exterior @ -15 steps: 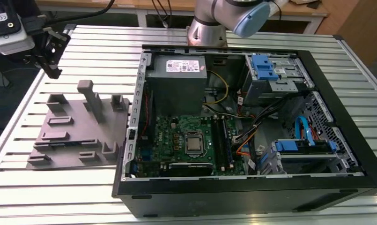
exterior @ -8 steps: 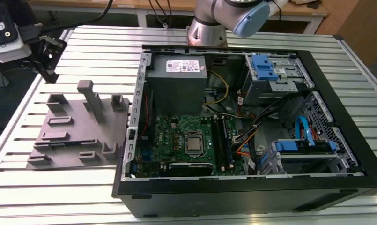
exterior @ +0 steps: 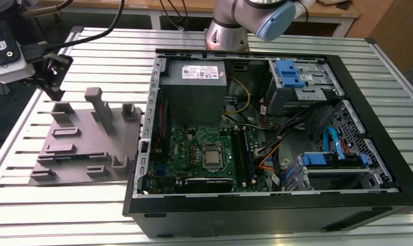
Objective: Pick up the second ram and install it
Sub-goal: 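Reach for the second ram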
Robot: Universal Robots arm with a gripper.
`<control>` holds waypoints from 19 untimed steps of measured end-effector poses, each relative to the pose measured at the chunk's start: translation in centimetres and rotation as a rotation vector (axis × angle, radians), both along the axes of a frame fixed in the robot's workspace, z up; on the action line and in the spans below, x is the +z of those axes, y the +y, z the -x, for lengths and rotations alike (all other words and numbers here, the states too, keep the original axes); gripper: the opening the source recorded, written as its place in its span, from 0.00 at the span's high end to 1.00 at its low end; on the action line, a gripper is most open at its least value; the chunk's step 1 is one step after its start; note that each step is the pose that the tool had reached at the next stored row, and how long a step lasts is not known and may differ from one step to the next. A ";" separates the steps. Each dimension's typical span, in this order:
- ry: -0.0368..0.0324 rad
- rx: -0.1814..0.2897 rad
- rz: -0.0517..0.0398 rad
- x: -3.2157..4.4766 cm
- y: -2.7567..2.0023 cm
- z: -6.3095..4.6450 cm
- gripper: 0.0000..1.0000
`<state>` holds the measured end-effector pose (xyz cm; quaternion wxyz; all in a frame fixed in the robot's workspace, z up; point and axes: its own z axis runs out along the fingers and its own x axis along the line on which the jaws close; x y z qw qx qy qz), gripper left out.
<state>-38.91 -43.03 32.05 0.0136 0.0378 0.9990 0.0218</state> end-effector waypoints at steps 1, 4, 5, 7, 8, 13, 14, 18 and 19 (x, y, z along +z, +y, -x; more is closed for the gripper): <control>0.0000 0.000 0.0000 -0.18 -0.30 0.0 0.89; 0.0001 0.000 0.0000 -0.73 -1.22 0.0 0.89; 0.0001 0.000 0.0000 -0.91 -1.49 0.0 0.89; 0.0002 0.000 0.0001 -1.26 -2.02 0.0 0.89; 0.0001 0.000 0.0000 -1.45 -2.26 0.0 0.89; -0.0001 0.000 -0.0001 -2.37 -3.12 0.0 0.89; 0.0000 0.000 0.0000 -2.55 -3.25 0.0 0.89; 0.0001 0.000 0.0001 -3.26 -3.73 0.0 0.89; 0.0000 0.000 0.0000 -3.45 -3.86 0.0 0.89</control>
